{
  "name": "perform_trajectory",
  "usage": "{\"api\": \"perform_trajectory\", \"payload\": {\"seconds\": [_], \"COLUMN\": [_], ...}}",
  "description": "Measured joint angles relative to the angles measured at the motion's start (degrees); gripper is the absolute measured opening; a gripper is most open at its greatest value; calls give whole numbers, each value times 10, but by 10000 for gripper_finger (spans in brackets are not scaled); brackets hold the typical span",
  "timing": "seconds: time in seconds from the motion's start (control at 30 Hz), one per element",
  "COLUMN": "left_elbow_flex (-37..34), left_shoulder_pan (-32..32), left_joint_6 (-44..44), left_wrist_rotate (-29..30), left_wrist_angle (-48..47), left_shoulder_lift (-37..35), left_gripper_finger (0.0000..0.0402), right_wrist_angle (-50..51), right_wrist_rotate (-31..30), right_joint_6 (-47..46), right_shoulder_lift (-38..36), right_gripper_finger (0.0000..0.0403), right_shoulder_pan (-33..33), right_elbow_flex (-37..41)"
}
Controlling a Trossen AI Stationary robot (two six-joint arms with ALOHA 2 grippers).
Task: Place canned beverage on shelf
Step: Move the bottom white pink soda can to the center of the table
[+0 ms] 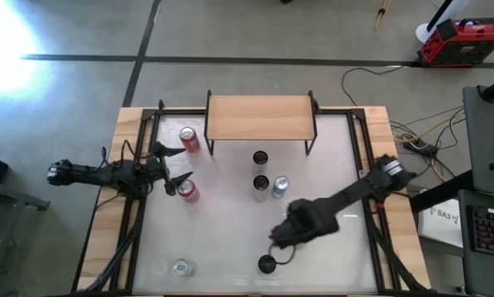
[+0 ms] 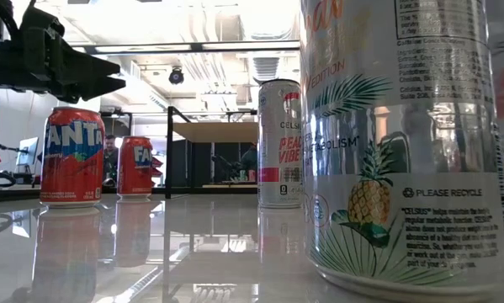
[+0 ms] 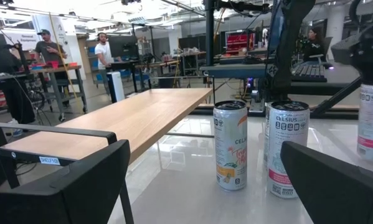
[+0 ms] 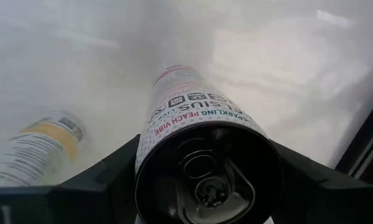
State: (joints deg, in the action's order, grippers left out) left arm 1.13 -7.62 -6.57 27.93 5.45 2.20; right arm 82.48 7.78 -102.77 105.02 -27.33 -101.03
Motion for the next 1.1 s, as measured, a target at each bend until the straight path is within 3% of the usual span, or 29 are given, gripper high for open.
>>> {"api": "perform_trajectory", "payload": {"seconds": [0.27, 0.4, 1.1], "left_elbow_flex": [0, 0, 0], "left_shoulder_pan": [0, 0, 0], "left_joint_6": [0, 0, 0], "left_wrist_rotate": [0, 0, 0], "left_wrist_angle": [0, 0, 0], "left_shoulder_lift": [0, 0, 0], "left_gripper_finger": [400, 400, 400], "right_wrist_angle": [73, 74, 75], "right_wrist_rotate": [-98, -130, -141], "right_joint_6": [132, 191, 555], "right_shoulder_lift": [116, 151, 170], "right_gripper_finger": [243, 243, 243], "right_shoulder_pan": [45, 60, 113], "right_elbow_flex": [-211, -279, -295]}}
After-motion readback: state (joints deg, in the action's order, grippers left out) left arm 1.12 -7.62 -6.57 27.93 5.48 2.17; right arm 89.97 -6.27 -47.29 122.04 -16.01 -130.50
